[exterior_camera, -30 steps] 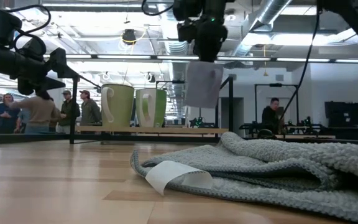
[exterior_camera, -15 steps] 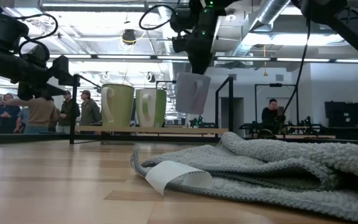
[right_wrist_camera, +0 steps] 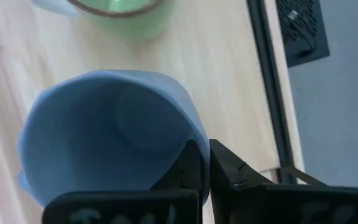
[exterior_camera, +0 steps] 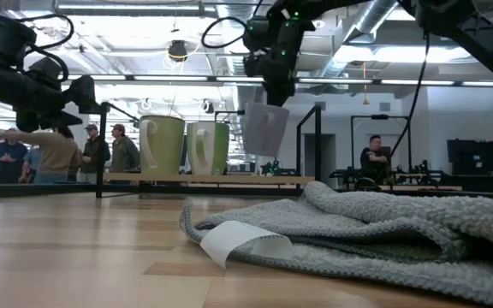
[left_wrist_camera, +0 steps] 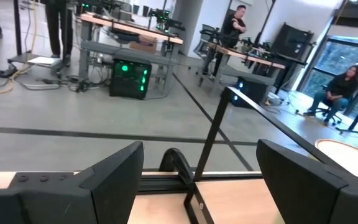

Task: Stack small to large cups/mugs on shelf
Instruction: Put the blue mug on the shelf

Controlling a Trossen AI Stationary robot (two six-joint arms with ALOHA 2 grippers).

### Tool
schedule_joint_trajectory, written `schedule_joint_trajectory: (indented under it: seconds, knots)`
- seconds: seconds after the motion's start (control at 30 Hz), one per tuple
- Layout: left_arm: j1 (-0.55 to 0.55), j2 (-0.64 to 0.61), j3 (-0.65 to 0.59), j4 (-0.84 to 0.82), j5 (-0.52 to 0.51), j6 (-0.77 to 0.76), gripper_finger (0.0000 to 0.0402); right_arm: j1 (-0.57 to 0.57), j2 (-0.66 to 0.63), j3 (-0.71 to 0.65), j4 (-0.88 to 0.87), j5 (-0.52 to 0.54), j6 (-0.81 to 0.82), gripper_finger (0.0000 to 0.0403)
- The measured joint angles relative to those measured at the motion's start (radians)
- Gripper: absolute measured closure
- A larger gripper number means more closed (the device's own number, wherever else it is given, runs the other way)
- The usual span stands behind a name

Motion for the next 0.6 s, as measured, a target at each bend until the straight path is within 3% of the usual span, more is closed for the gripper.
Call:
schedule_joint_trajectory:
  seconds: [0.6]
  knots:
    - [0.0, 0.0, 0.0, 0.001, -0.012, 0.0, 0.0097, 0.0, 0.0, -0.001, 0.033, -0.003, -0.026, 0.0384]
